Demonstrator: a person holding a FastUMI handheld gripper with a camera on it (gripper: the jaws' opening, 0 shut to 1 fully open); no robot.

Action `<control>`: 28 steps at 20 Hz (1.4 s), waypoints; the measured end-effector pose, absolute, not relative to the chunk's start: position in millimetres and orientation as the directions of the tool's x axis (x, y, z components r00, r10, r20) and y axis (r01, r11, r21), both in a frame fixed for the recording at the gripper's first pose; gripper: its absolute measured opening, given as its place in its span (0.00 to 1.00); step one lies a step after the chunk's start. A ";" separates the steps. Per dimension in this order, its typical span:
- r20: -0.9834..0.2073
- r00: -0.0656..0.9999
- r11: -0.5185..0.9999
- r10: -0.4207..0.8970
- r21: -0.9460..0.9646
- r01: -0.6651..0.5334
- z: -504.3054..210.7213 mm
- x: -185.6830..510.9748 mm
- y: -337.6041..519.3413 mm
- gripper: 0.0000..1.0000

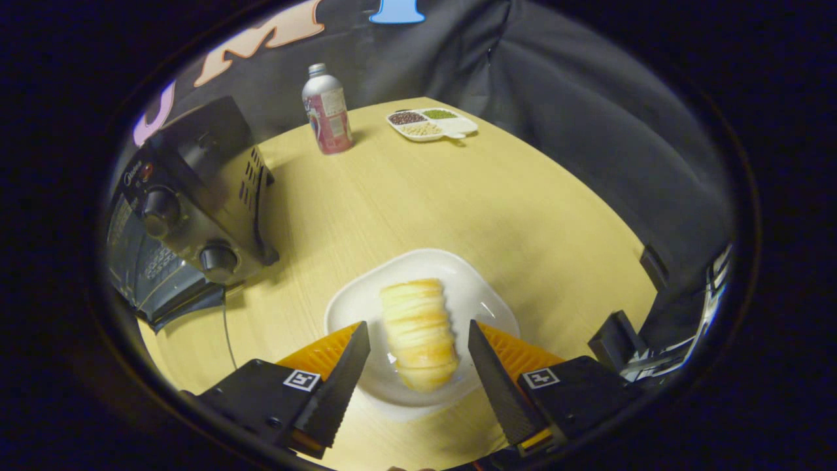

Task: Open the toaster oven, put the food inside, and close the toaster oven door.

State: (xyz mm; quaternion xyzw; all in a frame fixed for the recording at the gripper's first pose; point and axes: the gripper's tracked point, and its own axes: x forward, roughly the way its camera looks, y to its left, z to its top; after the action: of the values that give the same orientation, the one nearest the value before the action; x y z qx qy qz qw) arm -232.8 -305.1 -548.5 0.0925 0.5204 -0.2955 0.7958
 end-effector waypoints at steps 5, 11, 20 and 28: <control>-0.888 0.282 0.799 -0.362 -0.140 0.584 -552.9 -232.8 -305.5 0.82; -0.890 0.269 0.760 -0.367 -0.120 0.639 -553.0 -228.6 -312.8 0.60; -0.829 0.459 0.676 -0.320 0.139 0.723 -515.2 -188.3 -269.8 0.48; -0.782 0.573 0.553 -0.244 0.373 0.745 -485.5 -173.5 -177.3 0.48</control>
State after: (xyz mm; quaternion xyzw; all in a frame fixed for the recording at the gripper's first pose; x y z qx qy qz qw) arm -173.5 -177.3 -485.5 0.3608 0.3470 -0.3052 0.8101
